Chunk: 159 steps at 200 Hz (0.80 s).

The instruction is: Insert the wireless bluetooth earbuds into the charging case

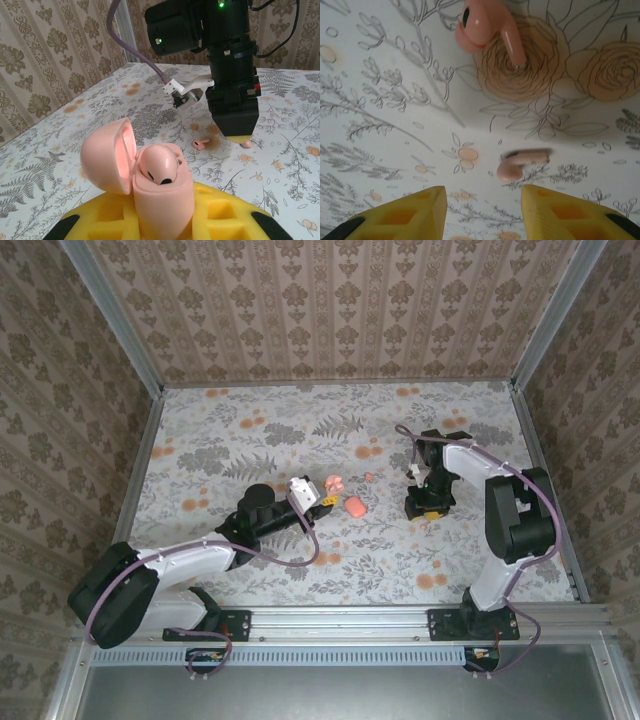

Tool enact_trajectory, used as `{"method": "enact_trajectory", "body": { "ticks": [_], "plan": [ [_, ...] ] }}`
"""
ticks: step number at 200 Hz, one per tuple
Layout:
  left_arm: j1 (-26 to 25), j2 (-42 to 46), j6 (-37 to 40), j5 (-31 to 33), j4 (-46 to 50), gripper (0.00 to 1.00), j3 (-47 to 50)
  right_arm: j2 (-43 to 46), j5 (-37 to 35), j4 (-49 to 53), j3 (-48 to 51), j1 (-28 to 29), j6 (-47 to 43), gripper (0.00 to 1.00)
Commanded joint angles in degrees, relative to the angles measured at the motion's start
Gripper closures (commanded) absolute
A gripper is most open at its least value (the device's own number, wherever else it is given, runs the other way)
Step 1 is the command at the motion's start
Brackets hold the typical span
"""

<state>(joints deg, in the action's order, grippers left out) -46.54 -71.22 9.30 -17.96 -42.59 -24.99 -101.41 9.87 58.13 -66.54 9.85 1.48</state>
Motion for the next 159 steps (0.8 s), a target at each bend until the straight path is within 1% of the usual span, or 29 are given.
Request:
{"method": "enact_trajectory", "body": {
  "ticks": [1,83,159],
  "plan": [
    [-0.5,1.3,0.7,0.7,0.0,0.90,0.5,-1.8,0.2,-1.4,-0.2,-0.5,0.1,0.54],
    [-0.5,1.1,0.6,0.9,0.3,0.90,0.2,-5.0,-2.5,0.4,-0.6,-0.8,0.6,0.52],
    [-0.4,1.1,0.8,0.8,0.3,0.90,0.2,-3.7,-1.7,6.6,-0.8,-0.7,2.5,0.52]
  ]
}}
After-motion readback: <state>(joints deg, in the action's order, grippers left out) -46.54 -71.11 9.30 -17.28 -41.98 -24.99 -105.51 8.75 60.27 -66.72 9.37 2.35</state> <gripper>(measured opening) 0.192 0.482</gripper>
